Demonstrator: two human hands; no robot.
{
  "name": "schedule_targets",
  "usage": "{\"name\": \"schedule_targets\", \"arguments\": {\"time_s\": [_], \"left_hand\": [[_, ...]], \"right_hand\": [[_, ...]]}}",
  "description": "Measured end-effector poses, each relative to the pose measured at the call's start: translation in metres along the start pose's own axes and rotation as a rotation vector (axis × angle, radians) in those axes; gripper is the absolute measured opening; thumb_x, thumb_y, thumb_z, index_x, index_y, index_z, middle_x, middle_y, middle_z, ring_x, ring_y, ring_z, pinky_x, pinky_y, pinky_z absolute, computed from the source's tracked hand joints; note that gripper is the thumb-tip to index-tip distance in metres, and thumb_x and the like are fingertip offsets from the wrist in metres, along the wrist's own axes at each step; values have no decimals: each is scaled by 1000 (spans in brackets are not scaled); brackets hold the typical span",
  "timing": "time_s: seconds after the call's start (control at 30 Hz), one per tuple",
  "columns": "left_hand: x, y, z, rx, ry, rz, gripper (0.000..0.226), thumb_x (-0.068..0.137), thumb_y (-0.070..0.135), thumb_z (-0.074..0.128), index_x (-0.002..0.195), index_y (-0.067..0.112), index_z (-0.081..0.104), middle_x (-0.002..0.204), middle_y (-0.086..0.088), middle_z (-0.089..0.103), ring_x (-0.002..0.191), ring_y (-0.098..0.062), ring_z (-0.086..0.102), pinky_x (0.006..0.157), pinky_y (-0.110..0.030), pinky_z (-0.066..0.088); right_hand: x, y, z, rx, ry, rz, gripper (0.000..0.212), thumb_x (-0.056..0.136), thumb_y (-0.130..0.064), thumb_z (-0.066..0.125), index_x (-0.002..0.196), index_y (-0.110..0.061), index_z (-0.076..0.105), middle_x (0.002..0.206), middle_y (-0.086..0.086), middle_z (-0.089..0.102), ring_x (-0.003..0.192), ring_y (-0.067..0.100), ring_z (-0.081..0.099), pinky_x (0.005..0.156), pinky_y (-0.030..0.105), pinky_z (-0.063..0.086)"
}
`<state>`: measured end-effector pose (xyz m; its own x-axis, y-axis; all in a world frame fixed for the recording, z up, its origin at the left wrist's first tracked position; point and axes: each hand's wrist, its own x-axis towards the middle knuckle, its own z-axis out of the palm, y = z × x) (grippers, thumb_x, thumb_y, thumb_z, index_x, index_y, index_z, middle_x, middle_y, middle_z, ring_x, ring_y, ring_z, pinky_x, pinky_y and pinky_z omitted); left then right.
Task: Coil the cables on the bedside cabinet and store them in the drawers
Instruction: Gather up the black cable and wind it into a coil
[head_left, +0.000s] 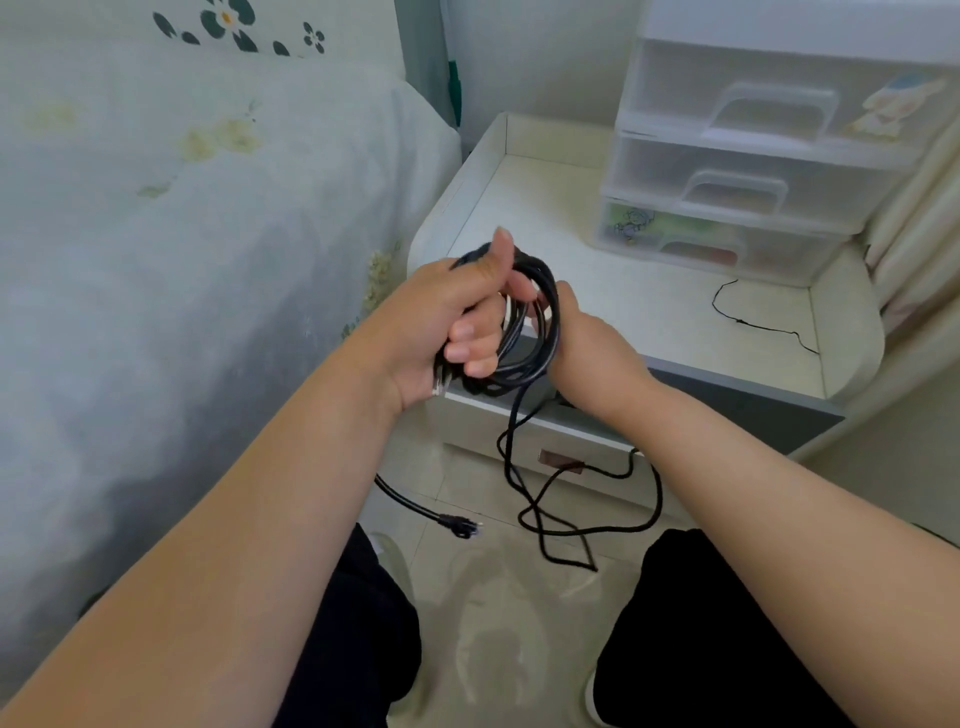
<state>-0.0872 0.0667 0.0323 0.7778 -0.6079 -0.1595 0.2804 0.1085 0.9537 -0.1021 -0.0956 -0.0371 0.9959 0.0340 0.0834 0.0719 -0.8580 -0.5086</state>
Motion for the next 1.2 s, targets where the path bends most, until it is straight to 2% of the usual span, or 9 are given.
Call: {"name": "schedule_targets", "arguments": {"time_s": [0.17,0.33,0.43,0.5,0.63,0.77,0.87,1.0,1.2], "left_hand": [[12,6,2,-396,247,71,50,96,50,42,81,7,63,34,9,25,28,-3,24,32,-17,26],[21,8,-7,-653,523,93,48,90,58,51,63,19,45,40,10,26,32,-6,25,37,-18,26],[26,7,-9,-637,686,121,50,88,61,52,63,20,36,41,8,25,34,-9,25,36,-17,28],[29,7,-8,-576,774,160,51,88,60,51,64,18,35,42,7,26,37,-11,25,38,-19,31],[34,7,-3,-273,896,228,56,91,59,47,57,16,35,39,4,30,34,-14,30,44,-24,33],[41,-4,8,235,818,342,47,93,51,49,66,15,41,46,1,42,37,-15,40,40,-26,38],[44,-16,12,638,671,402,42,90,55,50,74,16,51,60,2,53,54,-17,53,58,-39,53],[48,-26,10,1130,489,257,56,90,59,47,86,5,57,75,-8,61,69,-26,60,59,-29,44],[49,-42,9,1308,206,-16,56,92,58,44,63,10,46,57,-4,53,55,-20,53,49,-29,35]], "right_hand": [[-9,-5,14,-41,-179,17,19,99,-25,35,115,-14,39,87,9,61,80,31,59,69,41,50],[-26,-15,29,-106,-332,-24,26,93,-8,34,116,-20,41,69,-1,51,63,22,52,56,36,42],[-30,-21,27,-48,-353,10,24,93,-10,37,113,-20,47,76,0,59,69,20,58,64,35,47],[-30,-24,20,160,-415,111,18,92,-13,42,102,-19,56,80,-2,67,68,10,66,67,27,51],[-31,-28,-1,368,-493,172,11,92,-19,52,96,-19,62,67,-3,72,48,-1,53,55,19,43],[-37,-31,-13,469,-513,144,13,94,-20,52,100,-12,61,62,-2,69,53,8,63,59,12,47],[-39,-31,-16,480,-497,143,17,92,-21,55,95,-5,62,61,-2,67,51,9,60,59,15,48],[-38,-28,-24,409,-446,113,18,88,-23,60,86,-5,64,52,-10,59,45,0,54,51,9,39],[-32,-19,-35,331,-442,80,8,84,-20,65,76,-18,66,58,-10,52,54,7,45,58,22,37]]}}
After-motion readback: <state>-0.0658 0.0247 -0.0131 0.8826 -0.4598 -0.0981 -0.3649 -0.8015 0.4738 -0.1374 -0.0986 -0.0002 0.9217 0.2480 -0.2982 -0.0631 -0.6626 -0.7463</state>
